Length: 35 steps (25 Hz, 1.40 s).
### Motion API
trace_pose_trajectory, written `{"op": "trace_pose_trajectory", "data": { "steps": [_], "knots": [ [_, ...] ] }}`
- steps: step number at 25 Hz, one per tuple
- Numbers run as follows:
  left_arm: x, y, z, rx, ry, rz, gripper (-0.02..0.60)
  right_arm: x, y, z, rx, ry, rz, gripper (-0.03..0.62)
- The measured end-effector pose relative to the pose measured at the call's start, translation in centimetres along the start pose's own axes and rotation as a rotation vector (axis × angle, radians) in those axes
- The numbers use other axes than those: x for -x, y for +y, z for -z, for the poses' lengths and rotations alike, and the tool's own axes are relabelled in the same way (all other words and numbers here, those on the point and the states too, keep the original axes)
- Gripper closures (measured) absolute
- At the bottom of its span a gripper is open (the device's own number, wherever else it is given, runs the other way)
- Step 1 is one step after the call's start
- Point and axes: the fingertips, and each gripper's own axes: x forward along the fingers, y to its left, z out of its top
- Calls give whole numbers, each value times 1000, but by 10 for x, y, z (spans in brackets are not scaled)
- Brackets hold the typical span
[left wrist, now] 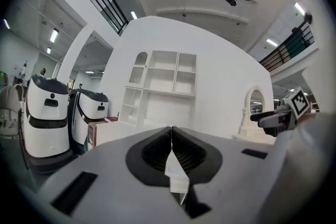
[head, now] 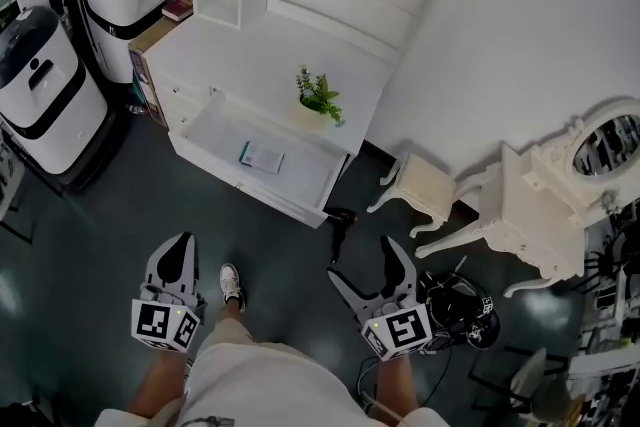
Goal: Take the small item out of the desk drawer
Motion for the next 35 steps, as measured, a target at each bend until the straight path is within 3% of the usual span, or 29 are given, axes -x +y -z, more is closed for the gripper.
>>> {"op": "trace_pose_trajectory", "data": {
  "steps": [4, 11, 16, 22, 28, 35],
  "knots": [
    [-68, 45, -18, 2, -23, 38, 565, -74, -17, -27, 7, -7, 18, 137],
    [-166, 119, -36, 30, 24, 122, 565, -200, -21, -68, 6, 30, 28, 137],
    [-214, 148, -31, 68, 45, 178, 565, -249, -21, -71, 10, 77, 48, 137],
    [-248, 150, -23, 100, 66, 232, 565, -275, -36, -67, -2, 117, 70, 137],
    [-278, 152, -28, 84, 45, 209, 565, -297, -59, -63, 7, 114, 44, 137],
    [-292, 148, -41, 42, 21, 93, 565, -335, -91, -28, 4, 163, -82, 137]
  ]
}}
